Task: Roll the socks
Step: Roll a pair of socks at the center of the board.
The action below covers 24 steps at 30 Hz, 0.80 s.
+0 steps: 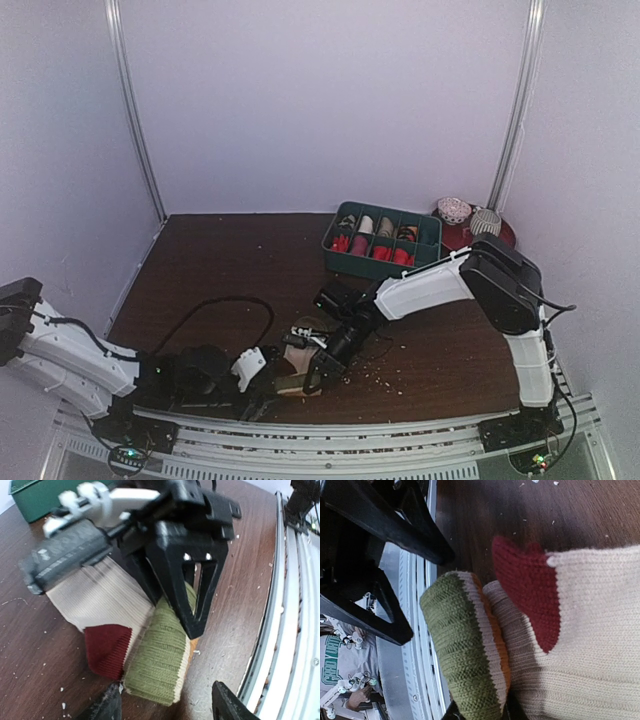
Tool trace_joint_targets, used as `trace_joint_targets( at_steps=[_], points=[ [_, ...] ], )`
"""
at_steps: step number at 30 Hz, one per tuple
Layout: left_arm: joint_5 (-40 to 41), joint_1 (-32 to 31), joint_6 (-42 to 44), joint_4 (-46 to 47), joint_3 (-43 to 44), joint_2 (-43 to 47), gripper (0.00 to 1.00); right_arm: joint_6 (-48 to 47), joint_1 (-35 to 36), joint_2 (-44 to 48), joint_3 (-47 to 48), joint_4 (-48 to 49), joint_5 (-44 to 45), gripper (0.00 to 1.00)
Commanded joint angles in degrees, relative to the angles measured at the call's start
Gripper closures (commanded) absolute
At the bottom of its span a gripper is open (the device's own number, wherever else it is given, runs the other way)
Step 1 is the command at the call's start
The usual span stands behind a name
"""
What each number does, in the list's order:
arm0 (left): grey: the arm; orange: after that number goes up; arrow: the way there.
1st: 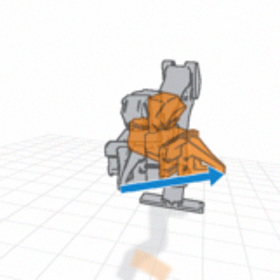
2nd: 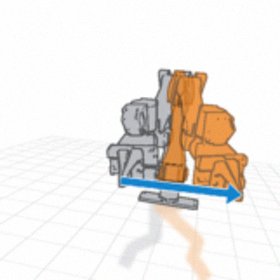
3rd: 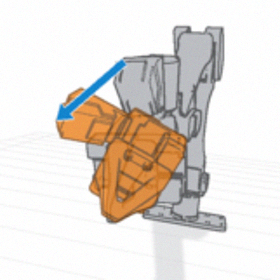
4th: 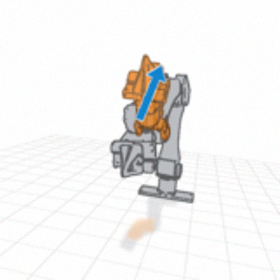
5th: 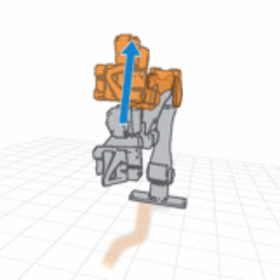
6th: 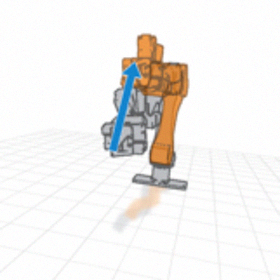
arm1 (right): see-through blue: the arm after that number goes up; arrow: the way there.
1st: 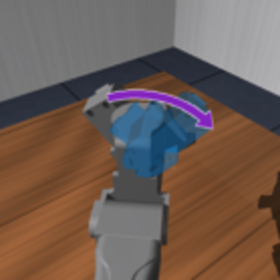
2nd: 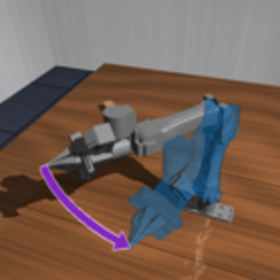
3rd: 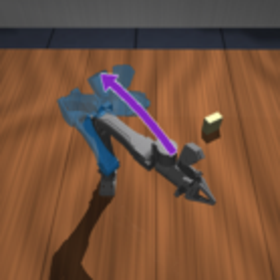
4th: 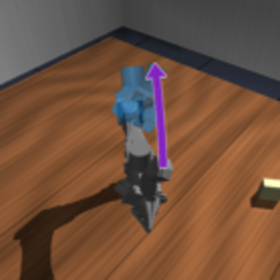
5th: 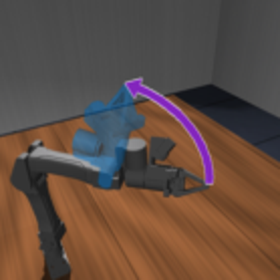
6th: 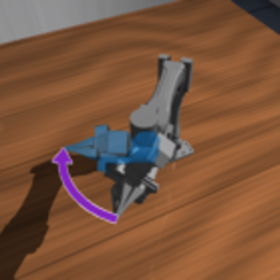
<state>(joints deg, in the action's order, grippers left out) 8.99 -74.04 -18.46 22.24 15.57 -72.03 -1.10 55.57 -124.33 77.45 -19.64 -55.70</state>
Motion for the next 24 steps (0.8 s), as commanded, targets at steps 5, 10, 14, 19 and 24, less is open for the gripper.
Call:
trace_joint_targets(
  at_steps=[5, 10, 14, 19, 24],
  points=[
    [0.82, -0.49, 6.48, 9.41, 3.06, -7.08, 0.39, 1.63, 0.07, -6.16, -3.44, -7.63, 9.93, 0.83],
    [1.50, -0.42, 5.99, 10.29, 3.15, -9.82, 0.43, 1.24, 0.08, -6.53, -3.18, -7.70, 9.96, 0.83],
    [0.74, -0.40, 3.75, 10.97, 2.44, -12.46, 0.66, 0.99, 0.05, -6.45, -2.79, -7.93, 9.85, 0.83],
    [-0.26, -0.40, 2.31, 12.39, 2.27, -14.90, 0.83, 0.57, 0.00, -6.24, -2.66, -7.88, 10.07, 0.82],
    [-1.30, 0.25, -0.53, 11.76, 3.17, -15.16, 1.00, 1.43, 0.05, -3.22, -3.38, -5.15, 11.98, 0.77]
  ],
)
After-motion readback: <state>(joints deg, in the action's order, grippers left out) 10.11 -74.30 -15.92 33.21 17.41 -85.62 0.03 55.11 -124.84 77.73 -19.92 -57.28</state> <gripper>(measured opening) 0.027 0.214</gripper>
